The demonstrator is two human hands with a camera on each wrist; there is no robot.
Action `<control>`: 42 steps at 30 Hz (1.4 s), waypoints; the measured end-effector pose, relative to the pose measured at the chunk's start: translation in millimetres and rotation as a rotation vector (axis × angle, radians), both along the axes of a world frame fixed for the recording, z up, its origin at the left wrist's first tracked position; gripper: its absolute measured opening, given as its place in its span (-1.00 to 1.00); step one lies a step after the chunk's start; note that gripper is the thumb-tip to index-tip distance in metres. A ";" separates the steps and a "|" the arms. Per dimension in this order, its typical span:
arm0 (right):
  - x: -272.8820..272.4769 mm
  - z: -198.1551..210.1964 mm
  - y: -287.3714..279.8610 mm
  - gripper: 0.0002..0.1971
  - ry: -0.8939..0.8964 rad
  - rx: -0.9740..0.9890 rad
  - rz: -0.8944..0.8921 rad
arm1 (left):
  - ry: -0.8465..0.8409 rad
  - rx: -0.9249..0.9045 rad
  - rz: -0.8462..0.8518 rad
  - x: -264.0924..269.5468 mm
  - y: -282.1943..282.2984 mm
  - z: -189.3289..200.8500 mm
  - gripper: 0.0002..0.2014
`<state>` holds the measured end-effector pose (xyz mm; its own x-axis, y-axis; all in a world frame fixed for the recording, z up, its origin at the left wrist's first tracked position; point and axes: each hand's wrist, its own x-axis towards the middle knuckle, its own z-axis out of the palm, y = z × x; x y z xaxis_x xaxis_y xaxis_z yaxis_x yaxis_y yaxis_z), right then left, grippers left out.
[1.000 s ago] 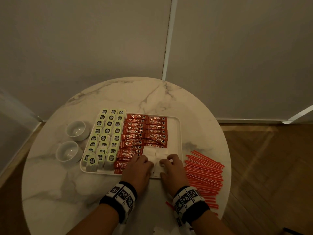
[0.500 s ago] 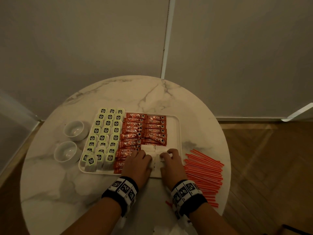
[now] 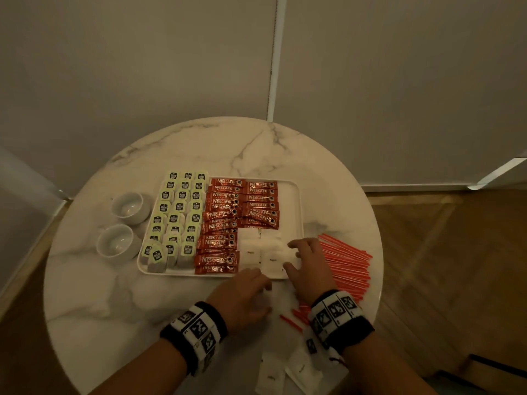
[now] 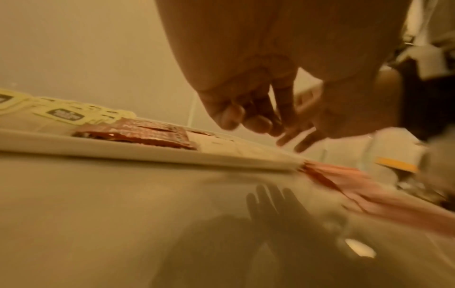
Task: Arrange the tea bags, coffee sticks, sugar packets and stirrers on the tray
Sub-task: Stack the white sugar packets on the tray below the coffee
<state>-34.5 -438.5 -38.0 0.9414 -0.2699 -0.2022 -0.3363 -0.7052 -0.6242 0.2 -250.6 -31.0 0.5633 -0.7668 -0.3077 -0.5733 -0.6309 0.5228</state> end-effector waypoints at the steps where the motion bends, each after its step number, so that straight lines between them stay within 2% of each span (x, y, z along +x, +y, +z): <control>1: -8.9 7.1 -0.9 -0.64 0.024 -0.036 0.048 | 0.022 0.068 -0.098 -8.0 2.0 -0.5 -0.55; 4: -45.4 32.0 4.0 -0.75 0.159 -0.151 0.344 | -0.005 0.182 -0.399 -28.6 6.1 -9.5 -0.44; 8: -97.5 23.8 10.9 -0.57 0.466 -0.305 0.746 | -0.088 0.177 -0.562 -46.5 6.7 -18.6 -0.34; 9: -106.5 18.9 15.1 -0.62 0.449 -0.387 0.796 | -0.116 0.177 -0.579 -49.7 5.6 -17.7 -0.35; 11: -121.3 8.0 21.6 -0.80 0.466 -0.505 0.716 | -0.148 0.182 -0.616 -57.7 4.3 -16.8 -0.40; 14: -127.2 -10.1 24.4 -0.74 0.346 -0.629 0.702 | -0.140 0.194 -0.611 -66.1 1.3 -16.6 -0.51; 17: -121.8 -9.4 28.6 -0.79 0.335 -0.611 0.724 | -0.021 0.185 -0.497 -72.7 -2.4 -17.3 -0.52; 20: -115.6 3.5 25.5 -0.59 0.417 -0.502 0.751 | 0.072 0.205 -0.348 -70.4 -1.7 -12.9 -0.56; 23: -117.8 10.7 20.3 -0.57 0.524 -0.482 0.800 | 0.223 0.117 -0.134 -56.8 7.8 -9.7 -0.68; 26: -125.2 7.2 22.4 -0.67 0.527 -0.454 0.775 | 0.419 -0.087 0.245 -37.6 18.0 -7.6 -0.79; 29: -130.3 4.8 25.1 -0.63 0.494 -0.409 0.704 | 0.613 -0.358 0.647 -17.8 24.2 2.6 -0.88; 32: -125.3 6.1 23.1 -0.65 0.515 -0.349 0.635 | 0.823 -0.579 0.873 -0.6 26.7 16.1 -0.83; 34: -120.9 4.8 20.4 -0.66 0.521 -0.317 0.607 | 0.933 -0.724 0.946 6.5 25.6 22.0 -0.74; 37: -113.3 2.8 17.8 -0.57 0.486 -0.323 0.609 | 0.978 -0.836 0.950 10.7 21.5 23.8 -0.60; 40: -107.3 0.0 15.6 -0.41 0.501 -0.237 0.528 | 1.015 -0.893 0.999 12.6 15.3 21.9 -0.65; 42: -103.9 -1.3 14.4 -0.37 0.492 -0.249 0.549 | 1.043 -0.932 1.049 13.2 11.0 20.2 -0.72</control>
